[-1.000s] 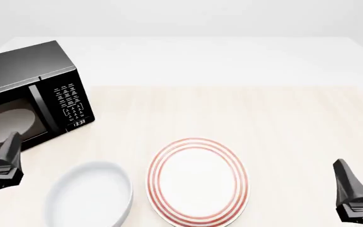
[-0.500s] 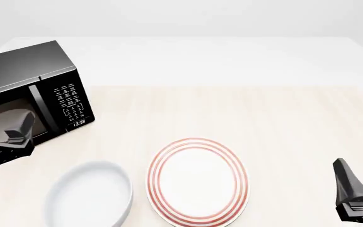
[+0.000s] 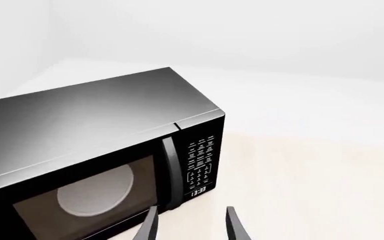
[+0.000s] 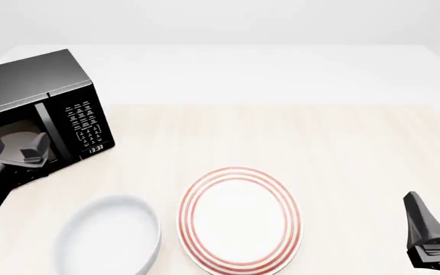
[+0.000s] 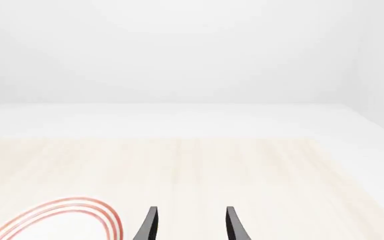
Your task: Open the microwave.
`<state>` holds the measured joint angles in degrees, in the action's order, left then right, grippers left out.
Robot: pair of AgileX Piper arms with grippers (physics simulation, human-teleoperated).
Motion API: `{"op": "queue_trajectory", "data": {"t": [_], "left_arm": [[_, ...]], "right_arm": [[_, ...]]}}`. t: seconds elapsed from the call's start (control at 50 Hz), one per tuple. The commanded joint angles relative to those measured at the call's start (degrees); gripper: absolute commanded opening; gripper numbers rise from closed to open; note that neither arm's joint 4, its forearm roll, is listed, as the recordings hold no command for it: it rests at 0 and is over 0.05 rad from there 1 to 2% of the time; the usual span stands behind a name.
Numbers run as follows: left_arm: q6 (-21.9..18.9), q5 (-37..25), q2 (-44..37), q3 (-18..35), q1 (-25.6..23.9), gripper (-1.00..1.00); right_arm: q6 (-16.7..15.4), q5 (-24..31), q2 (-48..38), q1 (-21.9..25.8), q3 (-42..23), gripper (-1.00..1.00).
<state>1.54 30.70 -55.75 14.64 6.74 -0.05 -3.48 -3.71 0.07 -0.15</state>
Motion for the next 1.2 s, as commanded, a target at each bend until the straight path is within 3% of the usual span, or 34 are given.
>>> {"op": "queue_trajectory", "data": {"t": [0.02,0.48,1.2], "left_arm": [[-0.44,2.44,-4.21,0.93,1.47,1.00],[0.87,9.98,-14.65,2.95,3.41,1.00],[2.75,14.21,-25.91,7.44,2.97,1.00]], "right_arm": [[-0.01,-0.01,-0.01,0.01,0.00,1.00],[0.00,0.00,0.00,0.00,0.00,1.00],[0.00,-0.02,-0.02,0.00,0.00,1.00]]}}
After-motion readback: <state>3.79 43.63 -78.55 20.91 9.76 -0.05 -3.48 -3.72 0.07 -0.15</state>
